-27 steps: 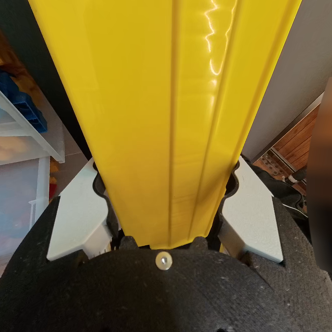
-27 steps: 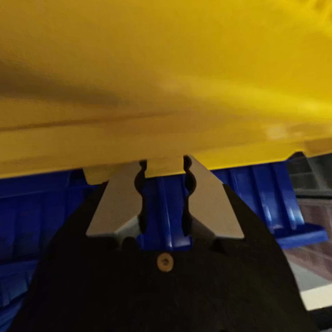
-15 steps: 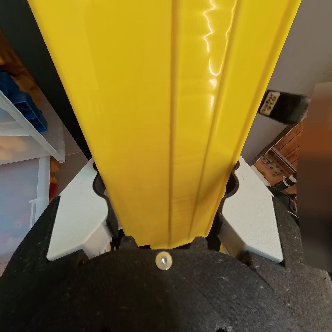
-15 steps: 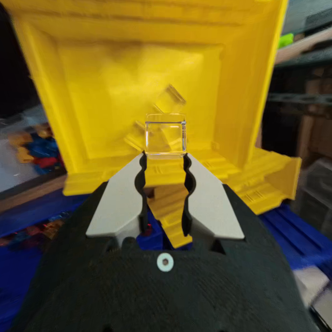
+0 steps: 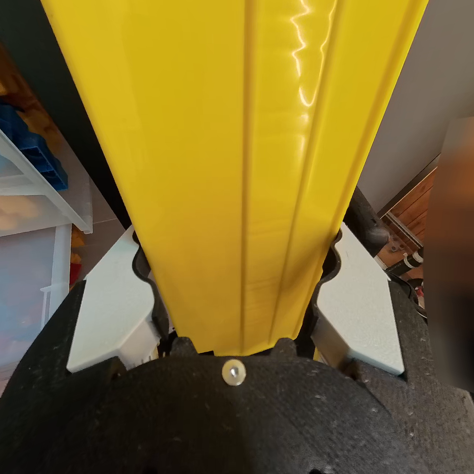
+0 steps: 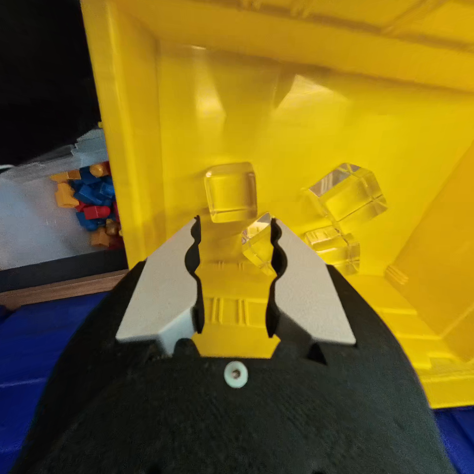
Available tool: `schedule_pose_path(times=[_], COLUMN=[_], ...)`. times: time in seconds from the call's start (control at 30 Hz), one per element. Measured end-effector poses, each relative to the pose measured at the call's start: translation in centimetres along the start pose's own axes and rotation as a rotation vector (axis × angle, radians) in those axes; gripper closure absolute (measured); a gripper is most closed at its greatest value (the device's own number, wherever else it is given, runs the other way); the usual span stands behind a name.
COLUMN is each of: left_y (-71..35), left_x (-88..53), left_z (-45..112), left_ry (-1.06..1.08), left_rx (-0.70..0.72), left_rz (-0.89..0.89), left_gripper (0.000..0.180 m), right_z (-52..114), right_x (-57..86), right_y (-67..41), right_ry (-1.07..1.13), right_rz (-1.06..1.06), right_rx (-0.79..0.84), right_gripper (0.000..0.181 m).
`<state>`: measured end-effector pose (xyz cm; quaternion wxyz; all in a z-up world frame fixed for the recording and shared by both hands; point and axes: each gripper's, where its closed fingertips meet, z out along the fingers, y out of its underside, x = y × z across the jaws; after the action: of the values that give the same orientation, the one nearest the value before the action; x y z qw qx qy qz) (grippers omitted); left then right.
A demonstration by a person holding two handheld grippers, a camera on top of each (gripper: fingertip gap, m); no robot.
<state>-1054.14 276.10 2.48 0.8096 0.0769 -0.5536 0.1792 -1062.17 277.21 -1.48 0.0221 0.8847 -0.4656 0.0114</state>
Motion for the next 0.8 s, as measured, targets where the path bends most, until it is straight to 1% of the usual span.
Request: schedule_pose_path(times=[0.1, 0.2, 0.23, 0.3, 0.33, 0.4, 0.43, 0.5, 0.57, 0.63, 0.67, 0.8], left_y=[0.0, 0.0, 0.0, 0.0, 0.0, 0.0, 0.0, 0.0, 0.0, 0.0, 0.0, 0.0], left_x=[0.0, 0.0, 0.0, 0.0, 0.0, 0.0, 0.0, 0.1, 0.1, 0.1, 0.1, 0.1], left_z=[0.0, 0.0, 0.0, 0.0, 0.0, 0.0, 0.0, 0.0, 0.1, 0.1, 0.0, 0.1], left_ry=[-0.002, -0.002, -0.002, -0.002, -0.002, -0.005, -0.005, -0.006, -0.008, -0.010, -0.011, -0.012], left_rx=[-0.001, -0.003, -0.003, -0.005, -0.006, -0.006, -0.005, -0.006, -0.006, -0.006, -0.006, -0.005], left_rz=[0.001, 0.000, 0.000, 0.000, -0.001, -0.001, -0.002, -0.002, -0.003, -0.004, -0.004, -0.006], left_gripper=[0.042, 0.042, 0.042, 0.042, 0.042, 0.042, 0.042, 0.042, 0.042, 0.042, 0.042, 0.042], right_z=[-2.8, -7.2, -8.6, -10.7, -10.9, -10.3, -9.7, -8.1, -6.3, -5.1, -4.8, -4.4], right_x=[2.1, 6.7, 8.6, 12.5, 13.7, 15.1, 15.4, 15.7, 16.2, 16.6, 16.8, 17.2], right_y=[0.3, 2.6, 4.0, 7.8, 9.5, 12.5, 13.4, 14.5, 16.5, 17.6, 17.6, 16.9], right_ry=[0.066, 0.217, 0.284, 0.403, 0.405, 0.374, 0.347, 0.294, 0.328, 0.349, 0.336, 0.272], right_rz=[0.102, 0.303, 0.402, 0.696, 0.853, 1.134, 1.232, 1.310, 1.336, 1.325, 1.331, 1.409], right_rx=[0.113, 0.278, 0.333, 0.417, 0.449, 0.479, 0.490, 0.497, 0.415, 0.360, 0.363, 0.466], right_gripper=[0.128, 0.130, 0.128, 0.126, 0.123, 0.127, 0.128, 0.126, 0.127, 0.117, 0.116, 0.128])
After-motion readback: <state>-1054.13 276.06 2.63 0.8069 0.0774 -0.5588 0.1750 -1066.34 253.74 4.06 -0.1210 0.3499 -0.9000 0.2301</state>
